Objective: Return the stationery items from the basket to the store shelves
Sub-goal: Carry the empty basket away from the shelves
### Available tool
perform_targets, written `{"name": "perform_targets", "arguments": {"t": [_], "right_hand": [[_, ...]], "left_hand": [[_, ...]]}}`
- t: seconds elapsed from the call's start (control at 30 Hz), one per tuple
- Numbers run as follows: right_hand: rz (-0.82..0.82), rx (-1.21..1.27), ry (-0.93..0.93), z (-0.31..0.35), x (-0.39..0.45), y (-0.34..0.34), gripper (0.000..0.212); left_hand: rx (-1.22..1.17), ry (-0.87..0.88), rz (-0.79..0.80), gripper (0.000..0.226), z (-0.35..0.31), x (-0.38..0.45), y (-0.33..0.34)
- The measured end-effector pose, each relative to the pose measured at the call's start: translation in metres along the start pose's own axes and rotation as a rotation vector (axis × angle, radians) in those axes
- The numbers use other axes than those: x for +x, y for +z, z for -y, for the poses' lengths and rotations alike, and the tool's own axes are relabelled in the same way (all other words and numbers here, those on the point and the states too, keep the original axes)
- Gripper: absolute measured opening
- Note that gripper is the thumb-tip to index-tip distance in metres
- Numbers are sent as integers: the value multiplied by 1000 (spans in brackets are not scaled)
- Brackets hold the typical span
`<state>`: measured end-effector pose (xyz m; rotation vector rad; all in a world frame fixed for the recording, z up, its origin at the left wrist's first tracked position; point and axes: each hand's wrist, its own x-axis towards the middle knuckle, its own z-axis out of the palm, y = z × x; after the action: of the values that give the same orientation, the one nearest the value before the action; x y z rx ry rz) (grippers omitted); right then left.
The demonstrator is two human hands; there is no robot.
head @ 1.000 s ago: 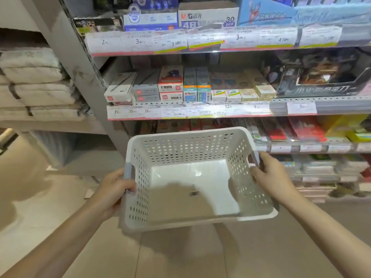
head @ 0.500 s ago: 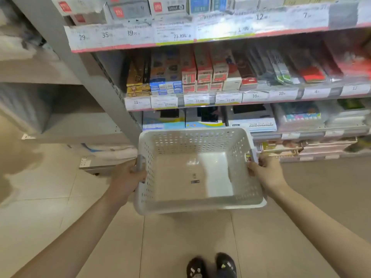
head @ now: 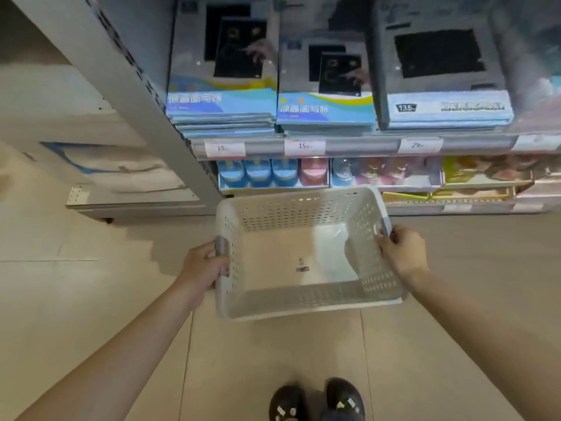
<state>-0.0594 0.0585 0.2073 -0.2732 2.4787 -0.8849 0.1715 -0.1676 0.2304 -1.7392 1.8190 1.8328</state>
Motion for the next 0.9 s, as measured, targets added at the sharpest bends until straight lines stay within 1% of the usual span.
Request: {"name": "perform_targets", "arguments": {"t": [0.1,0.23,0.47,0.6,0.9], "right_hand": [[-2,-29,33,-36,31,41,18],[-11,-64,69,-80,68,91,18],[-3,-70,72,-131,116,156,15],[3,-40,109,-151,136,183,13],[-9,-65,126,-178,159,214,14]], "left_hand": [[20,-7,0,33,32,45,19],[32,11,-6,28,72,103,43],[71,48,-62,20,127,179,72],[65,59,-108,22,146,210,86],[117,65,-96,20,174,255,106]]}}
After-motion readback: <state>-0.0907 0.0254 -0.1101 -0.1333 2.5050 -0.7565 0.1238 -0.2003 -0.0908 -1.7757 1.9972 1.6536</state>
